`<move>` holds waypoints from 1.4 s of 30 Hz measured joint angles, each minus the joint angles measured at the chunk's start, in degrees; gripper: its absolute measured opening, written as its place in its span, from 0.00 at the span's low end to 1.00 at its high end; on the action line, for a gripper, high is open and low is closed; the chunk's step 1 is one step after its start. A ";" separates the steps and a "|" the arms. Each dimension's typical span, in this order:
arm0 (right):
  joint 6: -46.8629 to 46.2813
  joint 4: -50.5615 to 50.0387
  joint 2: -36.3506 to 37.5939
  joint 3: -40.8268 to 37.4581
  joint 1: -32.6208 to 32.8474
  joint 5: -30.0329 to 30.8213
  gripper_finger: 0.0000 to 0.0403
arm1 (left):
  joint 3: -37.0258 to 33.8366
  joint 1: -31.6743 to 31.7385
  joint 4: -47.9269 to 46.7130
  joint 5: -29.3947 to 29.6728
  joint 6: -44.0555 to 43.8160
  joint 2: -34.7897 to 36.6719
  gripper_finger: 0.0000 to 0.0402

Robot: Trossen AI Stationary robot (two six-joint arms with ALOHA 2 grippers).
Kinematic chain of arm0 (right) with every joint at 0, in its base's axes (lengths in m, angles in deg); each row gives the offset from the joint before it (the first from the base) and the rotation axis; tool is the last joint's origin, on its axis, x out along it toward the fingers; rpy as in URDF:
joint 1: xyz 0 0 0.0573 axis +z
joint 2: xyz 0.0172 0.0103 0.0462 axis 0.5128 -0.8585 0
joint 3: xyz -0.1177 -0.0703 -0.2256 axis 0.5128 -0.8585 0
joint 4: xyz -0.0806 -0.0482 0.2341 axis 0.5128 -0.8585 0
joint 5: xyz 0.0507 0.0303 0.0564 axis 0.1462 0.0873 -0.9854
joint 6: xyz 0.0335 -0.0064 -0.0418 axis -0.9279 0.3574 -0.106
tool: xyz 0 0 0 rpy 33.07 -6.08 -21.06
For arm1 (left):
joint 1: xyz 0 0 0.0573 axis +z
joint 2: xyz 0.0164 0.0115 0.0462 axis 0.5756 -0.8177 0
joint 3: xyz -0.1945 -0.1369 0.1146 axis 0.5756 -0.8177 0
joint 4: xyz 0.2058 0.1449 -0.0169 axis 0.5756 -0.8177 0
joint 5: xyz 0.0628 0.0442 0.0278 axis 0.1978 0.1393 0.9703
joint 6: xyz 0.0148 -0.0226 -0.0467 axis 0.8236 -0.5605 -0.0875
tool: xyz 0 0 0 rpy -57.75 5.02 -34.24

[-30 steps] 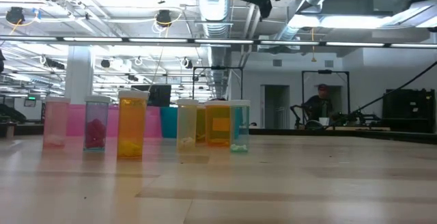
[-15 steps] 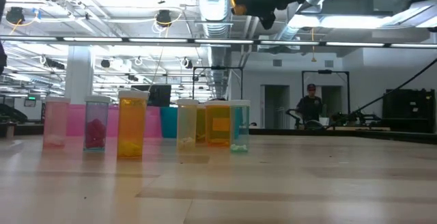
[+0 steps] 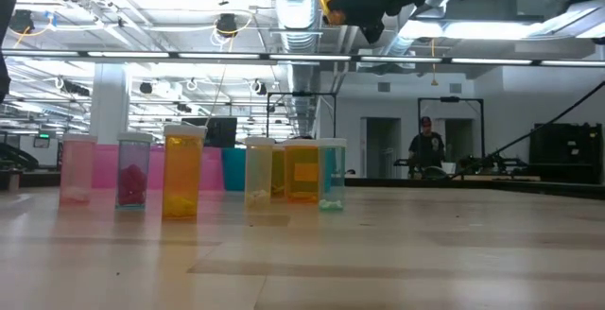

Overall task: Pick and place medicine bottles into bin by pill shape (circle, oval)
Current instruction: Put the orange capsule bottle into the blue bin

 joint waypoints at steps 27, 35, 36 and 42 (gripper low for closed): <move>0.00 0.04 0.00 0.00 1.58 0.07 0.26 | -0.13 -1.60 -0.24 -0.27 2.96 -1.86 0.46; 0.00 0.10 0.00 0.00 1.58 0.07 0.26 | -0.13 -1.60 0.52 -0.18 3.25 -1.86 0.36; 0.00 0.10 0.00 0.00 1.58 0.06 0.26 | -0.13 -1.59 0.52 -0.16 3.25 -1.86 0.35; -0.13 0.12 0.00 0.00 1.58 0.11 0.26 | -0.13 -1.57 0.31 -0.66 3.25 -1.86 0.29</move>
